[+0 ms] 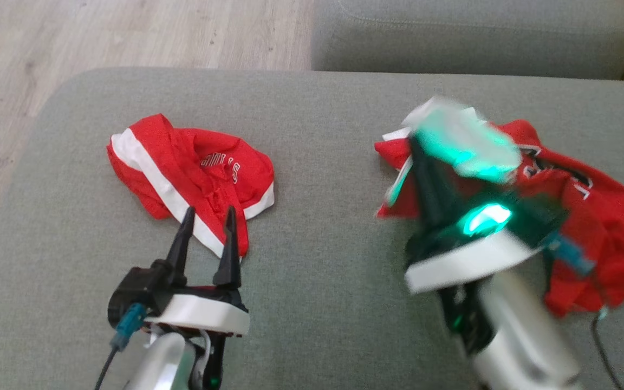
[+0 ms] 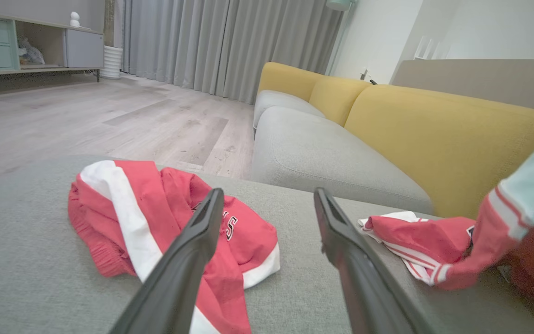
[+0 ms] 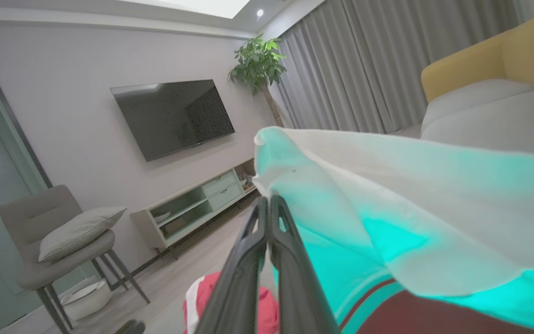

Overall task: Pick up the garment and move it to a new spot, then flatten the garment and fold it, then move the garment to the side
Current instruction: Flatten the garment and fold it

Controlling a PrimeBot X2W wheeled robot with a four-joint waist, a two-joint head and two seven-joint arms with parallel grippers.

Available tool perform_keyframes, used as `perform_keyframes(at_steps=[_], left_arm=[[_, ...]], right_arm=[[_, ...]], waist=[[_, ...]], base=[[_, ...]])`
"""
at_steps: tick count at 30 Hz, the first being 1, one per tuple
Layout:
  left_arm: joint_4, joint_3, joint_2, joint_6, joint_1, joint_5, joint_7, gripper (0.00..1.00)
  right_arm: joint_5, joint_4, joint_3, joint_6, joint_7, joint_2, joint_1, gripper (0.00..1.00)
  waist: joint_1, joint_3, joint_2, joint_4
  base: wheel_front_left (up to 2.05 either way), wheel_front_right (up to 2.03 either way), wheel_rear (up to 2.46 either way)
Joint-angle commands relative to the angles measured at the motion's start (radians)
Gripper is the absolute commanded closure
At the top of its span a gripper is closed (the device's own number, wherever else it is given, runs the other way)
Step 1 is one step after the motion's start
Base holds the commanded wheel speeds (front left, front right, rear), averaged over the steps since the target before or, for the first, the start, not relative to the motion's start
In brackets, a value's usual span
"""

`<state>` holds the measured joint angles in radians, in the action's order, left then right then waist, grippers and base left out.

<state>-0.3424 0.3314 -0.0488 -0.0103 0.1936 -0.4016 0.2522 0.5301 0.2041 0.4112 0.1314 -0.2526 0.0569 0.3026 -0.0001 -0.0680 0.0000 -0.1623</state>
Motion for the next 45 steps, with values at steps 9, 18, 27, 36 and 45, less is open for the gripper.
perform_keyframes(at_steps=[9,18,27,36,45], left_arm=[[0.034,-0.101,-0.001,-0.01,0.002,0.025,0.01,0.0],[0.04,-0.128,-0.001,-0.013,-0.015,0.035,0.01,0.0],[0.058,-0.116,-0.001,-0.009,-0.022,0.021,0.01,0.0],[0.066,-0.089,-0.001,-0.001,-0.029,0.004,0.01,0.0],[0.064,-0.079,-0.001,0.0,-0.023,0.0,0.01,0.0]], right_arm=[[0.037,0.12,0.377,-0.001,0.014,-0.007,-0.021,0.0],[0.071,0.067,0.41,-0.001,-0.007,-0.007,0.002,0.0],[-0.178,0.01,-0.051,-0.001,-0.009,-0.007,-0.113,0.0],[-0.305,0.064,-0.326,-0.001,-0.009,-0.007,-0.267,0.0],[-0.44,0.132,-0.394,-0.001,0.022,-0.007,-0.307,0.0]], waist=[[0.0001,0.034,0.0,0.001],[0.0001,0.051,0.0,0.03],[0.0001,0.052,0.0,0.084],[0.0001,0.031,0.0,0.135],[0.0001,0.015,0.0,0.15]], base=[[0.0,0.0,0.0],[0.0,0.0,0.0],[0.0,0.0,0.0],[0.0,0.0,0.0],[0.0,0.0,0.0]])
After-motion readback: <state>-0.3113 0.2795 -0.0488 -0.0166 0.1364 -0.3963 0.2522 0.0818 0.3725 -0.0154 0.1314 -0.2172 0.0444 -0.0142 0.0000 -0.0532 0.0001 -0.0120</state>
